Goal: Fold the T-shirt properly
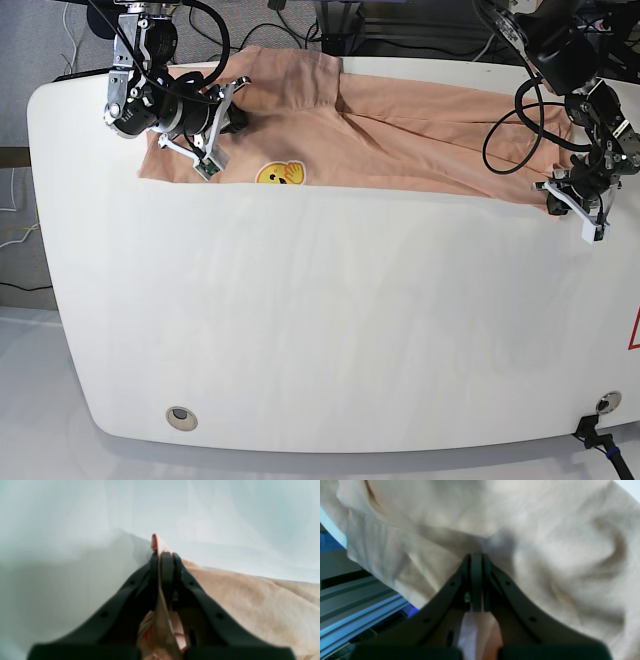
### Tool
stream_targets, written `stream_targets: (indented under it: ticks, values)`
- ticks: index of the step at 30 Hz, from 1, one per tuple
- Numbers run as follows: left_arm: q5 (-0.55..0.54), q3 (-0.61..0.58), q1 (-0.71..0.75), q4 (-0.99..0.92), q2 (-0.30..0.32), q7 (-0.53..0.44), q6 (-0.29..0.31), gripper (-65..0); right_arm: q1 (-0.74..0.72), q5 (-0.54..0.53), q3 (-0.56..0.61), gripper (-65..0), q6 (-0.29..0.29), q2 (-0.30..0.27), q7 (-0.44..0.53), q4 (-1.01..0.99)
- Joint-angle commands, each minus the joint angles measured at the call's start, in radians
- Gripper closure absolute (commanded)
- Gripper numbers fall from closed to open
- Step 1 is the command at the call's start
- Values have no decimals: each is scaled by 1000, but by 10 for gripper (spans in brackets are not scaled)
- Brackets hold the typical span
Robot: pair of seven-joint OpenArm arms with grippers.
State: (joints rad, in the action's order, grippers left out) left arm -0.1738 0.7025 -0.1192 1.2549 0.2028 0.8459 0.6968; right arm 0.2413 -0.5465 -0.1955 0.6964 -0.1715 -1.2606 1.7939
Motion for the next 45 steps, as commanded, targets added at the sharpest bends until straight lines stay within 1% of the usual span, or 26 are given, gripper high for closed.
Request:
stream_targets:
  ticks: [1,4,6,9,11,13,16,20,24,27,30,33,36,39,44,45]
  values:
    - [-16,1,-20,22,16,-15,1,0,-9,-13,-3,0,2,-7,8,16]
    - [-17,3,-17,33,16,-15,1,0,-9,-13,-3,0,2,-7,8,16]
    - [-17,4,-12,85,13,-15,1,0,-9,-13,-3,0,2,-7,8,16]
    - [-19,1,37,177,8,-14,1,0,-9,-13,-3,0,2,-7,8,16]
    - [-19,1,63,239,-18,-14,1,0,-9,-13,-3,0,2,-7,8,16]
    - [-19,1,109,311,-32,-10,1,0,-10,-13,-3,0,2,-7,8,16]
    - [-22,-36,181,414,-32,39,1,0,-10,-13,-3,0,2,-7,8,16]
    - [-105,-79,298,540,-32,57,1,0,-20,-13,-3,0,2,-6,8,16]
    - [-117,-97,372,629,-30,57,1,0,-21,-13,-3,0,2,-6,8,16]
    - [-117,-91,375,632,-22,54,1,0,-21,-14,-3,0,2,-6,8,16]
    - [-117,-91,369,630,17,52,1,0,-18,-14,-3,0,2,-6,8,16]
    - [-112,-83,321,624,25,52,1,0,-15,-14,-3,0,2,-6,8,16]
    - [-112,-57,270,587,36,52,1,0,-13,-14,-3,0,2,-6,8,16]
    - [-112,-60,235,541,39,52,1,0,-13,-14,-3,0,2,-6,8,16]
    - [-112,-93,206,472,82,52,1,0,-13,-14,-3,0,2,-6,5,16]
    - [-112,-91,204,467,82,51,1,-65,-13,-14,-3,0,2,-6,5,16]
